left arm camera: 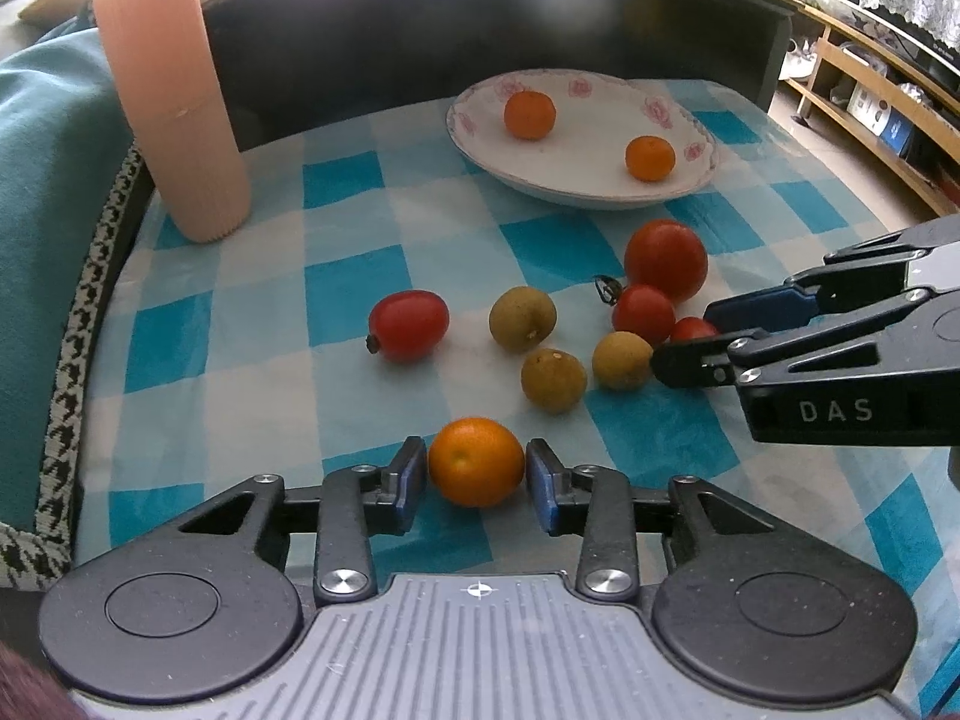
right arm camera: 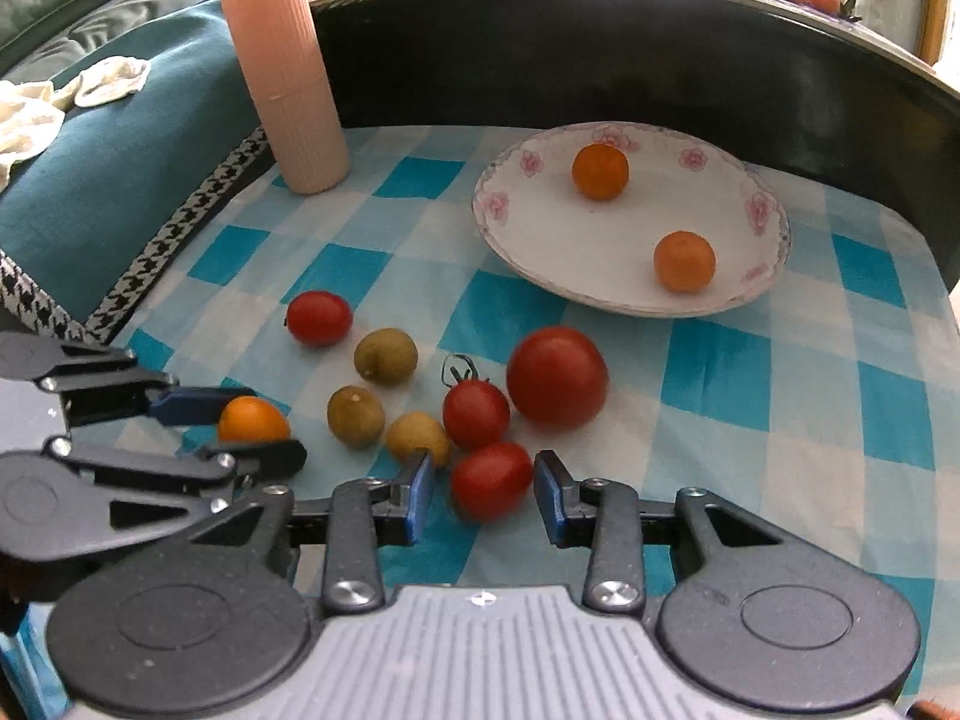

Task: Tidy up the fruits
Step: 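Grasp an orange with the left gripper while the right gripper grasps a red tomato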

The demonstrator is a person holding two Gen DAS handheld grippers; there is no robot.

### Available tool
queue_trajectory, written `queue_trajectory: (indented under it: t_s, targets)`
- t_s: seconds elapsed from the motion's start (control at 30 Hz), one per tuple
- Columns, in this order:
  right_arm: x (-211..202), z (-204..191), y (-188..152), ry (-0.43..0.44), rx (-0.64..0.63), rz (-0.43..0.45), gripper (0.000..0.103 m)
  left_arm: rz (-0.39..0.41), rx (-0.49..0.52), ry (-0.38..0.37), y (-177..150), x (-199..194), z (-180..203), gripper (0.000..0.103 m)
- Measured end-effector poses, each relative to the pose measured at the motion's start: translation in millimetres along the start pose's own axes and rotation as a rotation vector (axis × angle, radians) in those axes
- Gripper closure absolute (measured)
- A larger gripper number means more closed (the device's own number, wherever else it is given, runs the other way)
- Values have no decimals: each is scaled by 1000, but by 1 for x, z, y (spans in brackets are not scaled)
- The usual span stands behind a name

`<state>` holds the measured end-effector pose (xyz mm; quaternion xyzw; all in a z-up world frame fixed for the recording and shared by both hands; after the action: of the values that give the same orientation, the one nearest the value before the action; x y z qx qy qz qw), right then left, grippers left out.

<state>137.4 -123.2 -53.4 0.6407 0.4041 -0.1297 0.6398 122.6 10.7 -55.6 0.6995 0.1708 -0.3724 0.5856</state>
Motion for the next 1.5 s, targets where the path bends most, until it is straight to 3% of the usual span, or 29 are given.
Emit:
queue_trajectory:
  t_s: [0.47, 0.6, 0.7, 1.5]
  targets:
    - [4, 1, -8, -5, -23, -28, 52, 22, -11, 7, 0, 2, -2, 51]
    - [4, -1, -8, -15, -41, -32, 54, 25, -8, 12, 2, 2, -3, 60]
    - [3, 3, -7, -15, -17, -34, 59, 19, -1, 3, 2, 0, -1, 60]
    - [-19, -2, -1, -3, -33, -32, 60, 37, 41, -28, 18, -6, 20, 60]
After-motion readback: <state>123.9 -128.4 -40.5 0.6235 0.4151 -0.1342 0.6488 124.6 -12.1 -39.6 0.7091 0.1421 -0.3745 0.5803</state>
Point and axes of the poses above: each gripper's, at about its wrist camera, not at the fingertips, and x roughly the way its jaws point, z to its right, y to its top, the point moved 4 cm from there along x, roughly the way its jaws point, and after that the axes turned 9 degrees about z, right-handed, at the moved point
